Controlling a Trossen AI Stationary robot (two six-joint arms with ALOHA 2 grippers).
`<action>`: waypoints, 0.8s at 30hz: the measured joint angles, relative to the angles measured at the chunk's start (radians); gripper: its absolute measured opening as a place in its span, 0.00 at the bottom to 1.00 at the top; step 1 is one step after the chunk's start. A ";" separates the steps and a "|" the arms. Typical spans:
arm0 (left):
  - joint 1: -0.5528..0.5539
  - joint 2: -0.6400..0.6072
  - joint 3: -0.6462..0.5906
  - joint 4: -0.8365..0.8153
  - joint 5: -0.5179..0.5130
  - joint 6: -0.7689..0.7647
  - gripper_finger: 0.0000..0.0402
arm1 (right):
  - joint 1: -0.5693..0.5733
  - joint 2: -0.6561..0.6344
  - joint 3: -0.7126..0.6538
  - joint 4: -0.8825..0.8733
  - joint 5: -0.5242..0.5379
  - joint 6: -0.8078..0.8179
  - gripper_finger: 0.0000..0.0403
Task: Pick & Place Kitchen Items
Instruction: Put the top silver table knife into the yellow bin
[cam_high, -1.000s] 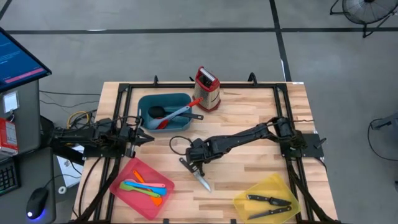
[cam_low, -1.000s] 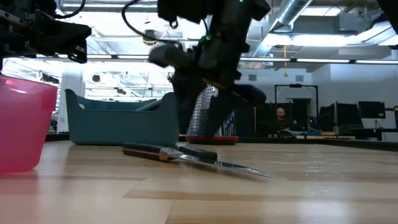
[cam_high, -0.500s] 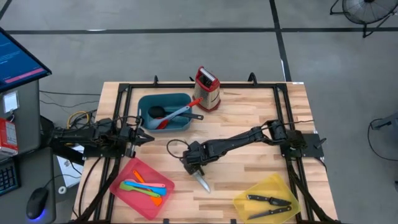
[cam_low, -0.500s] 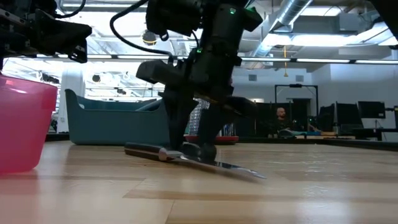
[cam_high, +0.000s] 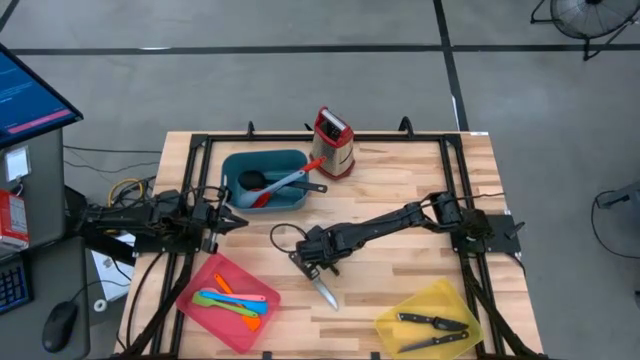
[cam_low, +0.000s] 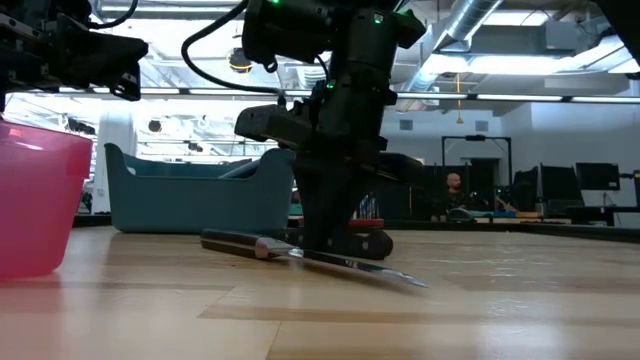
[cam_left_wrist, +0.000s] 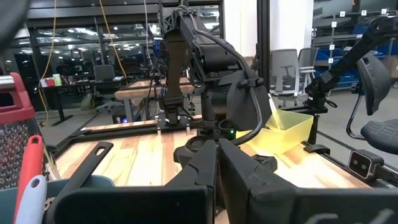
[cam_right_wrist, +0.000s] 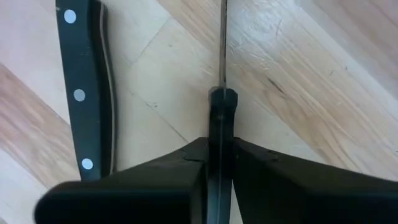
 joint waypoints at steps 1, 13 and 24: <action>0.000 0.000 0.000 0.000 0.000 0.000 0.01 | -0.002 0.000 0.000 -0.001 -0.001 0.000 0.08; 0.000 0.000 0.000 0.000 0.000 0.000 0.01 | 0.019 -0.136 -0.010 -0.078 -0.006 -0.026 0.08; 0.000 0.001 0.000 0.002 0.000 0.000 0.01 | 0.154 -0.461 -0.006 0.061 0.057 -0.074 0.08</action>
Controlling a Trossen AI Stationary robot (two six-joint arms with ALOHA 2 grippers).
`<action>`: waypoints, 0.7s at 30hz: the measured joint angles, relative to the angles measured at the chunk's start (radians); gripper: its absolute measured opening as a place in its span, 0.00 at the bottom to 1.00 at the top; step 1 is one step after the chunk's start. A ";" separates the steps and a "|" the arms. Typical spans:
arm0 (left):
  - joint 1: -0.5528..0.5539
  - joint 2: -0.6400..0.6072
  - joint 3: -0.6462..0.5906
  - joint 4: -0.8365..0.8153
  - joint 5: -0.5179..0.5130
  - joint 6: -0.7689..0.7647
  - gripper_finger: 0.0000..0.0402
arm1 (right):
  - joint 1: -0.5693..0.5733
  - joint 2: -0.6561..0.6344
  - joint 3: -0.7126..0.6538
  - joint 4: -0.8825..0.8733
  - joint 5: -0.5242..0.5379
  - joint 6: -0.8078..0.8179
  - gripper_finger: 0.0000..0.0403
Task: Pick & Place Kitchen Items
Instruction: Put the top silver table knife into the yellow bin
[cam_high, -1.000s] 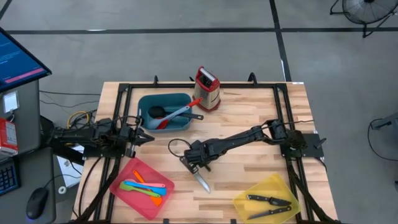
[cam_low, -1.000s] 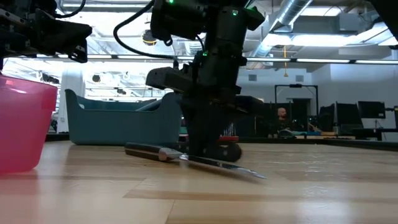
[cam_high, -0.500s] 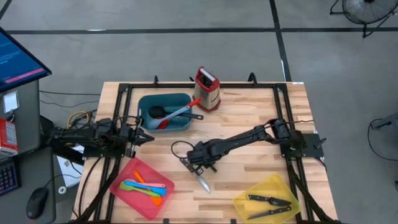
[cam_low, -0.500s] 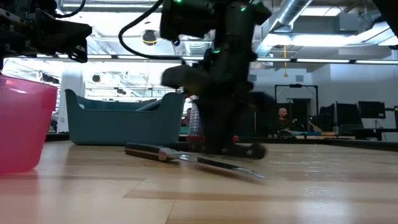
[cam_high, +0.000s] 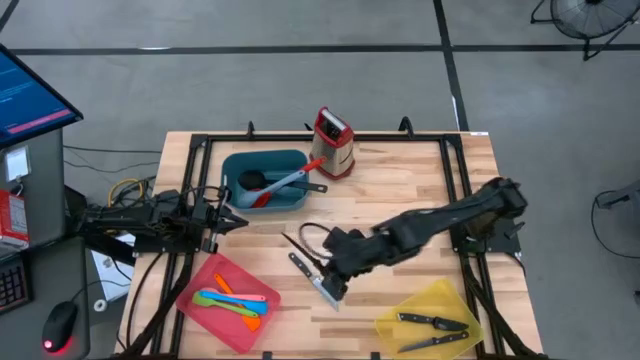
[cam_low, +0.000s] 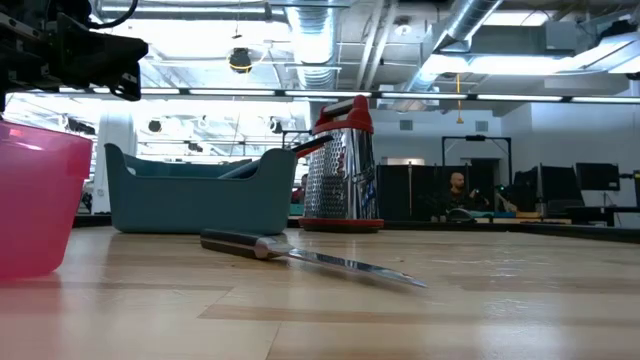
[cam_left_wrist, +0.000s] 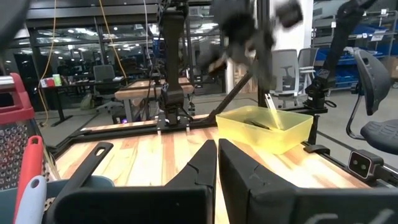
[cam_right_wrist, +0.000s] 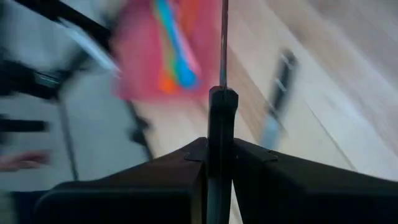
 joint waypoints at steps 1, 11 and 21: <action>0.000 0.000 0.000 0.000 0.000 0.000 0.01 | 0.015 -0.026 0.000 0.038 0.024 -0.021 0.08; 0.000 0.001 0.000 0.007 0.000 0.000 0.01 | 0.140 -0.201 0.002 0.598 0.169 -0.474 0.08; 0.000 0.012 0.000 0.014 0.000 0.000 0.01 | 0.204 -0.215 0.004 0.995 -0.085 -0.752 0.08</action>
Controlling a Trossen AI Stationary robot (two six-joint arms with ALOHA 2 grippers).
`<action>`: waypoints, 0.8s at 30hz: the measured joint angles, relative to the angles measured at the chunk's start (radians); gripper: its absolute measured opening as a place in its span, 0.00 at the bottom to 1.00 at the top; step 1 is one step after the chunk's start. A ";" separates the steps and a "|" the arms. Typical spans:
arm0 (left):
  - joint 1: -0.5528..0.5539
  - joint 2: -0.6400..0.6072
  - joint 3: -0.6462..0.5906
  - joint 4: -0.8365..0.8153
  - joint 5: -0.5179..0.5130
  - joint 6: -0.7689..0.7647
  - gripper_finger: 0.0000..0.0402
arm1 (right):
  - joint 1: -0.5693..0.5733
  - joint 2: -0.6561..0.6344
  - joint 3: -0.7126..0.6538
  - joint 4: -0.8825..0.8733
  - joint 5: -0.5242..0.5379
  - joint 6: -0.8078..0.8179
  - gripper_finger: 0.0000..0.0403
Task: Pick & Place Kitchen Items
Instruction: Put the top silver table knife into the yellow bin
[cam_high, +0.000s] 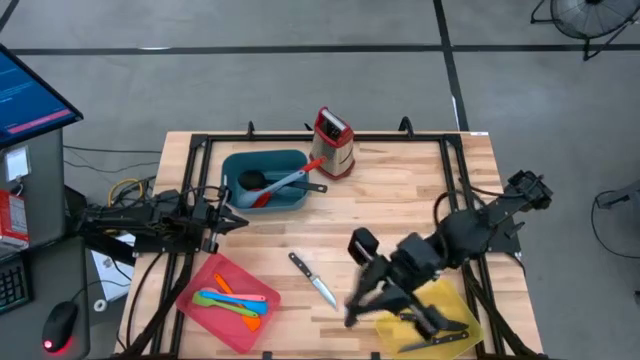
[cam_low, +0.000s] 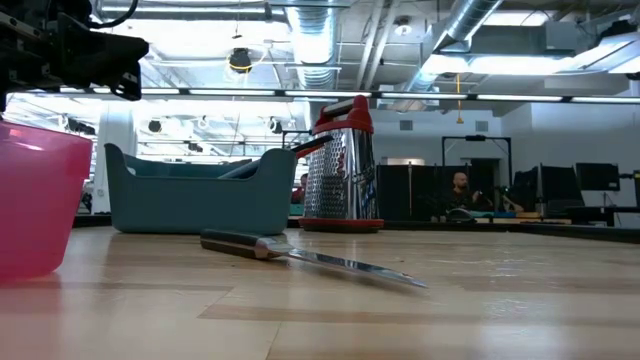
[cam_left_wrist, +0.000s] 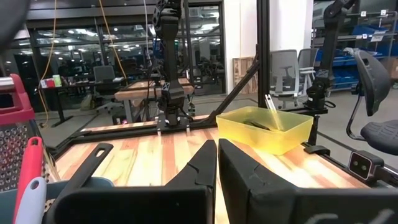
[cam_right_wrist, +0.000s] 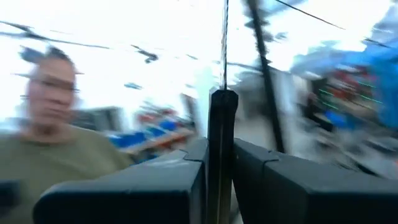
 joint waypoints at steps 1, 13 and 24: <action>0.000 0.000 0.000 0.000 0.000 0.000 0.01 | -0.001 0.002 0.000 0.040 -0.055 0.008 0.08; 0.000 0.000 0.000 0.008 0.000 0.000 0.01 | -0.004 0.006 0.000 0.206 -0.303 0.130 0.09; 0.000 0.000 0.000 0.009 0.000 0.000 0.01 | 0.020 0.006 0.000 -0.591 -0.035 0.500 0.08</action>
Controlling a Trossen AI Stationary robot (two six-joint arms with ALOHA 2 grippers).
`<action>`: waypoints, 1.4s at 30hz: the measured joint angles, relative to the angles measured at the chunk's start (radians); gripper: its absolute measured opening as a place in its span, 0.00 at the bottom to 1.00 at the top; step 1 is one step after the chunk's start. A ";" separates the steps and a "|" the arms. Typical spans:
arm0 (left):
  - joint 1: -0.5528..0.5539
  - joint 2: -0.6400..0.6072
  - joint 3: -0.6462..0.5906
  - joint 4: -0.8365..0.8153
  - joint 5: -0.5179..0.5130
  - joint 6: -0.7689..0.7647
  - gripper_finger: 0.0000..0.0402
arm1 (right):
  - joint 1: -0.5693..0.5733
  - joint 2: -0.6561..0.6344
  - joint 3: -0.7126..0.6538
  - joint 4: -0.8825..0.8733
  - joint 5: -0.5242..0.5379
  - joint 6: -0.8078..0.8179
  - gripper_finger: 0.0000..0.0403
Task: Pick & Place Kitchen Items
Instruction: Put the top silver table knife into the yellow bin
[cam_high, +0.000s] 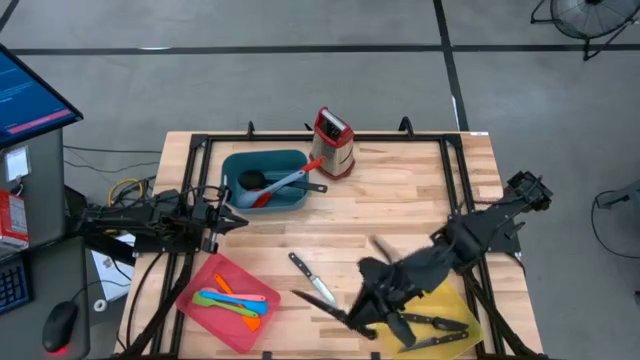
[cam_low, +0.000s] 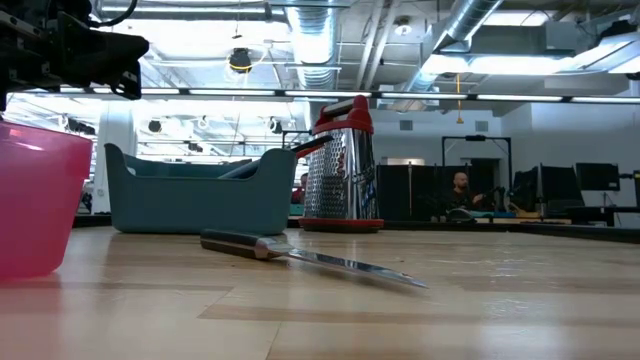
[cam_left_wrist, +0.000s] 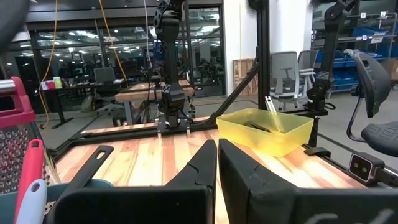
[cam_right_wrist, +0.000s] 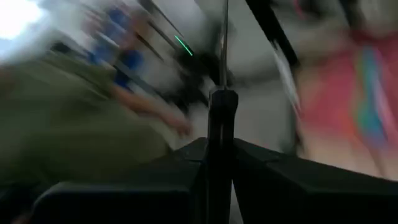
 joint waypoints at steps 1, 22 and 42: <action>0.000 0.000 0.000 0.000 0.000 0.000 0.01 | 0.009 0.001 0.000 -0.099 0.006 0.054 0.08; 0.000 0.000 0.000 0.003 0.000 0.000 0.01 | 0.411 0.002 -0.348 -0.635 -0.164 0.734 0.10; 0.000 0.000 0.000 0.006 0.000 0.000 0.01 | 0.403 0.002 -0.618 -0.430 -0.299 0.677 0.09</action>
